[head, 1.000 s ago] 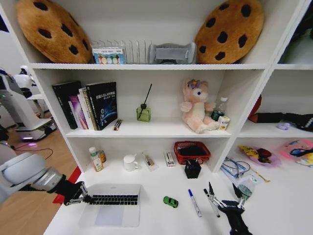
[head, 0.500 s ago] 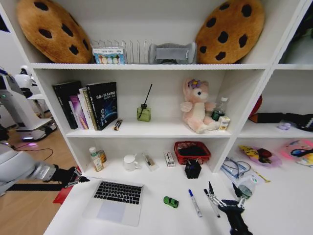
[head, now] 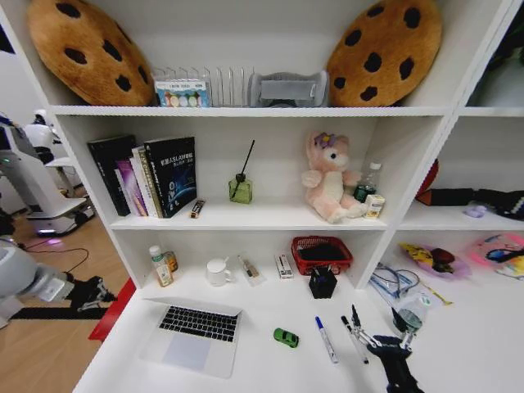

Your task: Organize the objects on the table.

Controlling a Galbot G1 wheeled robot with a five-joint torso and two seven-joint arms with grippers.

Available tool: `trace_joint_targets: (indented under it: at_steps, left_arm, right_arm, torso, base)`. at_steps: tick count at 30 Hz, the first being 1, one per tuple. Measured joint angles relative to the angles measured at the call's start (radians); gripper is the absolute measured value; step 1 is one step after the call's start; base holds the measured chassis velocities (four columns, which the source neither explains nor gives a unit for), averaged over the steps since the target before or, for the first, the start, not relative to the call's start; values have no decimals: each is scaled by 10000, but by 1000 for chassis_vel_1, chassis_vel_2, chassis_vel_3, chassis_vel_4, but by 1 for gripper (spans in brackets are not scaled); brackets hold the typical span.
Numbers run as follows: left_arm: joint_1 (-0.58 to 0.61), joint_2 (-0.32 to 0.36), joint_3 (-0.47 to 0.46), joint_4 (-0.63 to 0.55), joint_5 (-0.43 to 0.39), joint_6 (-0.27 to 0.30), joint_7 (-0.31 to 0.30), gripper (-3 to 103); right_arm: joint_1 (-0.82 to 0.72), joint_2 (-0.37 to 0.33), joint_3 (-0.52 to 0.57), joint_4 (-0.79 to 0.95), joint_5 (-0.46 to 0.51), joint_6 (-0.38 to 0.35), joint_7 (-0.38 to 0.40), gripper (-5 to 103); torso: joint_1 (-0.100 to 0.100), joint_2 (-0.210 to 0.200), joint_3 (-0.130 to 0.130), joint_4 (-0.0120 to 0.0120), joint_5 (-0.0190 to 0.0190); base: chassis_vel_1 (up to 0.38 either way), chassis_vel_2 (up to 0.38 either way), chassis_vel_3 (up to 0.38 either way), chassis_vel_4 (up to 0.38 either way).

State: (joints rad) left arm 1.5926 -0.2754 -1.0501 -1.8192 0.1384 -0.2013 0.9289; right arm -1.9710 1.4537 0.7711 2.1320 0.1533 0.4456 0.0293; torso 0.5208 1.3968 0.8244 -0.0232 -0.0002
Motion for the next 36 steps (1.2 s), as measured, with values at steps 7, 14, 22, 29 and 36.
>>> trace_joint_targets:
  at_steps: [7, 14, 22, 29, 36]
  left_arm:
    - [438, -148, 704, -701, -2843, 951, -3483, 0]
    - [494, 140, 866, -813, -4764, 25, -2279, 0]
    - [586, 656, 649, 120, -4047, -2332, 3850, 0]
    - [480, 318, 642, 240, -4187, -1918, 2701, 0]
    - [730, -811, 779, -38, -6167, -607, -2757, 0]
  right_arm:
    - [126, -89, -46, 1, -20, -85, -1, 100]
    - [117, -87, -69, -24, -44, -85, 0, 100]
    - [99, -171, 2, -95, -56, -31, 23, 100]
    - [60, -161, 30, -99, -56, -22, 41, 100]
    - [128, -132, -93, -160, -129, -33, 42, 100]
  torso:
    - [0, 0, 0, 2, 1]
    - [0, 0, 0, 0, 1]
    - [0, 0, 1, 4, 0]
    - [0, 0, 0, 1, 0]
    - [0, 0, 0, -1, 1]
  base:
    - [0, 0, 0, 0]
    - [0, 0, 0, 0]
    - [0, 0, 0, 0]
    - [0, 0, 0, 0]
    - [0, 0, 0, 0]
